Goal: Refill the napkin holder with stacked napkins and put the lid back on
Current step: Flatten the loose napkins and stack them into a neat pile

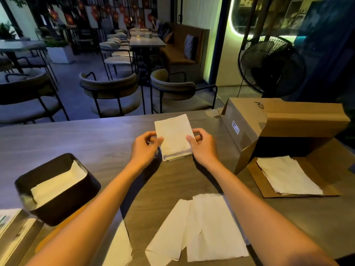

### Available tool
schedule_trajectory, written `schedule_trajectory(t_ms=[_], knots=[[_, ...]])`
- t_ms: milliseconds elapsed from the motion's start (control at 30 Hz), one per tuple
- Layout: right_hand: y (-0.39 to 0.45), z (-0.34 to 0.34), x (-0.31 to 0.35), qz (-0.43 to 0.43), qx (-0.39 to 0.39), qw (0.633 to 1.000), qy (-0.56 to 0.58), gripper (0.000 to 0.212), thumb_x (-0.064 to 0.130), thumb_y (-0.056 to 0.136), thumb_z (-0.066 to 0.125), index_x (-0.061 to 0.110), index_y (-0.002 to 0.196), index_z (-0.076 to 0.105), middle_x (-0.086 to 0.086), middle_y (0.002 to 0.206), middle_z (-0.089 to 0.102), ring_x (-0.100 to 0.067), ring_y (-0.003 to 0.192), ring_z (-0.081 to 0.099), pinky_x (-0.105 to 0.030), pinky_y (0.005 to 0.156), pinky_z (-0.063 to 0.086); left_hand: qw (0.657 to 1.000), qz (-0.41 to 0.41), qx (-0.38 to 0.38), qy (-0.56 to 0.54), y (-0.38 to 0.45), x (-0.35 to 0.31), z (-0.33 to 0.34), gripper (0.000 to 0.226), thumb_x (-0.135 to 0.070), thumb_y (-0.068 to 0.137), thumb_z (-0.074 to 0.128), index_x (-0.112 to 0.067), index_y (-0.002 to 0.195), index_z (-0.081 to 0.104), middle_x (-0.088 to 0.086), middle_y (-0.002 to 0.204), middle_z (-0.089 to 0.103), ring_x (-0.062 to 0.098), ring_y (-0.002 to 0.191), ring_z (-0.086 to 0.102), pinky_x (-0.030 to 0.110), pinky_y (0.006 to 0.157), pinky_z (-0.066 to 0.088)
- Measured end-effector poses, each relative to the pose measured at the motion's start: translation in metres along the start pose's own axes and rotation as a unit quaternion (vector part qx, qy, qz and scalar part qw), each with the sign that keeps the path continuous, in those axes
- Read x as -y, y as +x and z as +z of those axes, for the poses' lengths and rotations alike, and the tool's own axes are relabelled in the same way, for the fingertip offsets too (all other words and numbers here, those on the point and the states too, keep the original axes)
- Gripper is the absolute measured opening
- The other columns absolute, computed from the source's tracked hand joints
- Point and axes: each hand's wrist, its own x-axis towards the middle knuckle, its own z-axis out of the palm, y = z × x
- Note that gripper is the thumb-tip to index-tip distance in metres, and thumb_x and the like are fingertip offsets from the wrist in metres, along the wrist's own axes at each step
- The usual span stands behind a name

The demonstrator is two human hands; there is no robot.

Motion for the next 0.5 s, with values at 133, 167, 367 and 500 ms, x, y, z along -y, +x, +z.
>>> schedule_trajectory(t_ms=[133,167,367,500], knots=[[0.013,0.006,-0.007,0.016,-0.014,1.0,-0.018,0.026,0.028,0.099,0.065,0.02,0.124,0.063,0.003,0.09,0.066,-0.015,0.089,0.065,-0.036,0.08,0.058,0.996,0.02,0.002,0.086,0.007,0.01,0.008,0.04,-0.028,0.097,0.06,-0.015,0.135,0.054,-0.005,0.087,0.066,0.008,0.084,0.062,0.027,0.075,0.052],[0.014,0.007,-0.009,0.018,-0.014,0.999,-0.027,0.025,0.029,0.099,0.066,0.021,0.123,0.063,0.002,0.089,0.066,-0.015,0.088,0.065,-0.036,0.08,0.058,0.995,0.02,0.002,0.1,0.008,0.012,0.009,0.044,-0.028,0.097,0.061,-0.016,0.138,0.051,-0.007,0.087,0.065,0.007,0.084,0.062,0.024,0.074,0.051],[0.012,0.009,-0.02,0.003,-0.01,0.997,-0.074,0.022,0.031,0.097,0.067,0.025,0.118,0.064,0.006,0.078,0.064,-0.021,0.092,0.065,-0.04,0.086,0.054,0.991,0.016,0.003,0.131,0.008,0.012,0.008,0.057,-0.026,0.096,0.062,-0.018,0.148,0.04,-0.01,0.084,0.062,0.002,0.08,0.059,0.016,0.072,0.045],[0.011,0.009,-0.022,-0.014,-0.018,0.993,-0.12,0.021,0.038,0.098,0.063,0.031,0.118,0.062,0.004,0.088,0.066,-0.023,0.101,0.06,-0.036,0.087,0.039,0.99,0.021,0.003,0.142,0.009,0.009,0.007,0.057,-0.028,0.096,0.062,-0.017,0.147,0.041,-0.01,0.083,0.061,0.002,0.079,0.056,0.019,0.075,0.047]])
